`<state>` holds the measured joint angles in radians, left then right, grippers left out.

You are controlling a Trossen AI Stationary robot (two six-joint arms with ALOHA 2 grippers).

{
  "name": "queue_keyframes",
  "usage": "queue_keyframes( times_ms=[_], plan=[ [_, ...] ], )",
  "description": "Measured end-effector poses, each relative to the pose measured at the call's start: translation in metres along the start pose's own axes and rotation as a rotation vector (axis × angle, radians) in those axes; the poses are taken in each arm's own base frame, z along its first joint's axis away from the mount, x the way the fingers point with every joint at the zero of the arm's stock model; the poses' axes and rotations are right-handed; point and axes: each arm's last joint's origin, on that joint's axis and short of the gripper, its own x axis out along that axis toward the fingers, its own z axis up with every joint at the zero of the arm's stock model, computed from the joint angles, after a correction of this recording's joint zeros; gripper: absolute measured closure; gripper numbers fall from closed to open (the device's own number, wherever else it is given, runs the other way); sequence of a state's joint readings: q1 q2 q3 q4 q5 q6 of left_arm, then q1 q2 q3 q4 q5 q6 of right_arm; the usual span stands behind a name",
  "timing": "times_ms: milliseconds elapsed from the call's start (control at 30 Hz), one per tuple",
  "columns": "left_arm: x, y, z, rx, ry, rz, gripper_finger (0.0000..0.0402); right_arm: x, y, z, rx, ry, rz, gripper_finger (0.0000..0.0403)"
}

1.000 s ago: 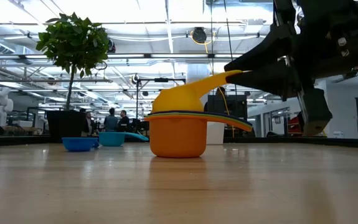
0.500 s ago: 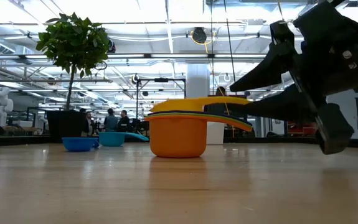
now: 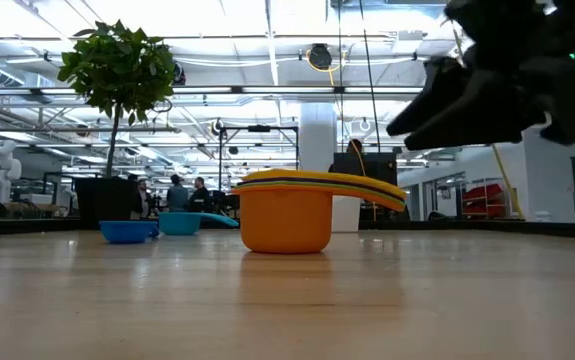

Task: Nest measuring cups in basket
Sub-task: Stack the yellow measuring cup on top of the dark blue measuring cup

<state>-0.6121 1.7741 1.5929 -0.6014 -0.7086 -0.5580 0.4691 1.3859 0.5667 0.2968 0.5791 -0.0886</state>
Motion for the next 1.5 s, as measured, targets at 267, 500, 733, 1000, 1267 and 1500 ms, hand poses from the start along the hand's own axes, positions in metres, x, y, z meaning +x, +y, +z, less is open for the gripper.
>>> queue_keyframes(
  times_ms=[267, 500, 733, 1000, 1267, 1500],
  plan=[
    [0.001, 0.001, 0.001, 0.001, -0.001, 0.003, 0.0147, 0.0, -0.016, 0.009, 0.39, -0.033, 0.251, 0.0172],
    [0.005, 0.005, 0.003, -0.007, -0.002, 0.016, 0.0147, 0.023, -0.011, -0.005, 0.477, 0.037, 0.219, 0.0112],
    [0.007, 0.008, 0.005, -0.008, -0.001, 0.027, 0.0147, 0.045, -0.005, -0.018, 0.478, 0.083, 0.204, 0.0061],
    [0.007, 0.008, 0.004, 0.013, -0.001, 0.026, 0.0147, 0.067, 0.005, -0.016, 0.405, 0.115, 0.219, 0.0068],
    [0.007, 0.007, 0.004, 0.016, 0.002, 0.025, 0.0147, 0.066, 0.004, -0.011, 0.383, 0.111, 0.222, 0.0145],
    [0.007, 0.008, 0.004, 0.016, 0.002, 0.025, 0.0147, 0.058, -0.003, -0.008, 0.358, 0.133, 0.217, 0.0229]
  ],
)
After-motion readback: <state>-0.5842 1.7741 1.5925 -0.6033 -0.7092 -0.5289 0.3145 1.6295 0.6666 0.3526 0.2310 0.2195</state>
